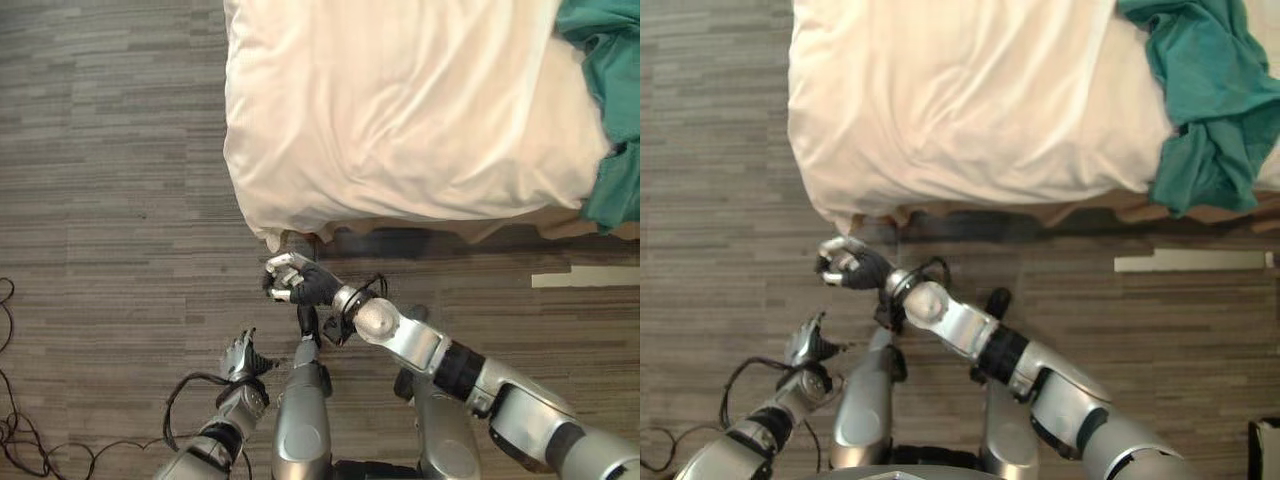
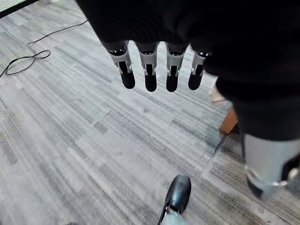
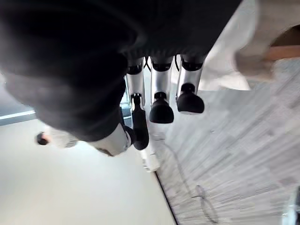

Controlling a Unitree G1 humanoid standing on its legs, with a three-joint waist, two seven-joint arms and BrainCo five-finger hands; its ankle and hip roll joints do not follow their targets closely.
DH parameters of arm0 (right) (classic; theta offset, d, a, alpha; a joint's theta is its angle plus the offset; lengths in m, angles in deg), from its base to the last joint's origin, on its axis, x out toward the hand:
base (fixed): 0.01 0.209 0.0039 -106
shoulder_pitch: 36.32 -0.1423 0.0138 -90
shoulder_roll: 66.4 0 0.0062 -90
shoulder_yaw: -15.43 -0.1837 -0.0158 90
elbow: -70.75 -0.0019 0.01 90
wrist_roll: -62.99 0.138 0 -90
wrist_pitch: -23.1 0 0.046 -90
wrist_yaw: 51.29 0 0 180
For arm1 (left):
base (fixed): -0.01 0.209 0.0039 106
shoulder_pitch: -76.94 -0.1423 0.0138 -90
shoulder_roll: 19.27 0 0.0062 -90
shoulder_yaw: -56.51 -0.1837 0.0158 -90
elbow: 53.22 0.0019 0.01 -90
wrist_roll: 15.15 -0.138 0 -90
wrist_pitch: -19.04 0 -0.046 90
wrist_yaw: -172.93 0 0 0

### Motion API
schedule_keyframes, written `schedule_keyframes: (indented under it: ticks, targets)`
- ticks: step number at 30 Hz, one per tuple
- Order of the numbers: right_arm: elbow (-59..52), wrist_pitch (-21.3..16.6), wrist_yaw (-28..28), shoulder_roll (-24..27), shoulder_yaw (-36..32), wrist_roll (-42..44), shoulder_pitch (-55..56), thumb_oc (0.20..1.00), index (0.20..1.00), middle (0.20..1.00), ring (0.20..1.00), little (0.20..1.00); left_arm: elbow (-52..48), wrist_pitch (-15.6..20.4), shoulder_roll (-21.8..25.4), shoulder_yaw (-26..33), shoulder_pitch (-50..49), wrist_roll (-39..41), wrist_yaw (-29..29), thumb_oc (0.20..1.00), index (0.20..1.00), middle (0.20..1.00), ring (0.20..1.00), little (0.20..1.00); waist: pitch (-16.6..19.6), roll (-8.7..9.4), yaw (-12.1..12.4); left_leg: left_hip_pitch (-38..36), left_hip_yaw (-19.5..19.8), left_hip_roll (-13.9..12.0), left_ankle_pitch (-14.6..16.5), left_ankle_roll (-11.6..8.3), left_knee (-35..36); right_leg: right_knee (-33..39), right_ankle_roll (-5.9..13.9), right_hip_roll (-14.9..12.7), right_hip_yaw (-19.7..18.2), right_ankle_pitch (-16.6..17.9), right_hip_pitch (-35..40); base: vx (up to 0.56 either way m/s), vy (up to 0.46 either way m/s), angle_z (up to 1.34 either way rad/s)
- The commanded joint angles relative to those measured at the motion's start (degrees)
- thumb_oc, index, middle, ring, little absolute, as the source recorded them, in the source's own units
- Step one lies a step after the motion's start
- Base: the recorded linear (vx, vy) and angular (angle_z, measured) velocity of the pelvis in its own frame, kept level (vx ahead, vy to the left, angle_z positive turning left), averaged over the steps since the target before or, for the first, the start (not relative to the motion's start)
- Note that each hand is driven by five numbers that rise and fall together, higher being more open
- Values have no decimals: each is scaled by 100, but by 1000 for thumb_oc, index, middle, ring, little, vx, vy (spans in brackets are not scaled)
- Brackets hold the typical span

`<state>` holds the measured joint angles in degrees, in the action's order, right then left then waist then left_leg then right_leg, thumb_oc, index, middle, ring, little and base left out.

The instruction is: Tidy up the quilt and then pick up the clothes from the bed and put them into the laundry hamper.

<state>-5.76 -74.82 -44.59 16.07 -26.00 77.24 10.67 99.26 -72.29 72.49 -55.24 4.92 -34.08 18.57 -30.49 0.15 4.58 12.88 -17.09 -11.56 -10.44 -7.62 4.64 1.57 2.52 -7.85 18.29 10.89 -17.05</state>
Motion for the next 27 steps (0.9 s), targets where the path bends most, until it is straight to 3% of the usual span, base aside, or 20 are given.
schedule_keyframes:
  ticks: [1,3,6,7,13,17,19,20,25,26,27]
  targets:
    - [-324,-604,817,-170,-745,-794,-904,200,200,200,200,200,201,41,77,-278,143,121,263,1000,1000,1000,1000,1000,157,104,13,-163,-3,-335,581,-354,-281,-686,702,-585,-174,-1037,-226,-46,-25,-27]
    - [-477,-503,1461,195,-1131,-1757,-1298,200,200,200,200,200,39,97,142,-318,249,187,240,1000,1000,1000,1000,1000,77,58,-24,-74,-13,-345,559,-368,-316,-742,711,-588,-191,-1033,-378,-60,-16,-11]
    - [152,-86,2213,802,-1735,-2736,-1962,200,200,200,200,200,-197,214,347,-427,95,74,149,1000,1000,1000,1000,1000,69,-37,-10,276,-10,-388,559,-376,-460,-990,716,-623,-218,-1053,-805,-75,-16,-12]
    - [670,133,2488,1347,-2025,-2904,-2343,200,200,200,200,200,-209,266,505,-510,-84,-118,80,1000,1000,1000,1000,1000,69,-62,0,609,18,-444,591,-391,-703,-1215,719,-641,-247,-1083,-1135,-68,-32,-10]
    - [2388,175,2889,2043,-2624,-2142,-2009,200,200,200,200,200,-114,355,503,-463,-97,-34,-68,1000,1000,1000,1000,1000,69,-34,-92,1091,147,-552,836,-327,-1350,-1625,699,-676,-285,-1202,-1508,-40,-9,1]
    - [2951,157,2578,2548,-3093,-1951,-240,200,200,200,200,200,76,312,411,-371,-178,-80,-276,1000,1000,1000,1000,1000,69,36,-296,933,188,-544,1109,-216,-1606,-1679,709,-712,-314,-1282,-1282,25,81,6]
    - [2938,168,2381,2265,-3651,-1896,1438,200,200,200,200,200,70,357,203,-227,-181,266,-611,1000,1000,1000,1000,1000,69,134,-552,454,179,-414,1305,-149,-1572,-1581,736,-796,-291,-1261,-722,102,108,22]
    - [2925,172,2380,2264,-3659,-1899,1461,200,200,200,200,200,69,357,205,-238,-191,268,-611,1000,1000,1000,1000,1000,69,134,-546,432,177,-410,1303,-148,-1558,-1570,739,-797,-287,-1260,-699,78,71,27]
    - [3437,290,1924,1580,-4184,-1786,3421,200,200,200,200,200,-351,424,129,-237,-269,357,-877,1000,1000,1000,1000,1000,418,238,-989,-500,-10,-133,1304,-32,-1026,-1561,886,-934,-347,-1119,-70,132,100,8]
    - [3481,315,1802,1415,-4242,-1686,3681,319,319,319,319,319,-509,461,124,-220,-278,477,-918,1000,1000,1000,1000,1000,470,251,-1080,-673,-107,-120,1282,-15,-897,-1664,927,-928,-336,-1108,-48,81,108,-3]
    - [3539,329,1723,1266,-4290,-1613,3884,1000,1000,1000,1000,1000,-653,486,124,-219,-323,603,-967,1000,1000,1000,1000,1000,509,246,-1119,-855,-238,-108,1264,1,-771,-1782,952,-938,-277,-1105,-49,45,135,-27]
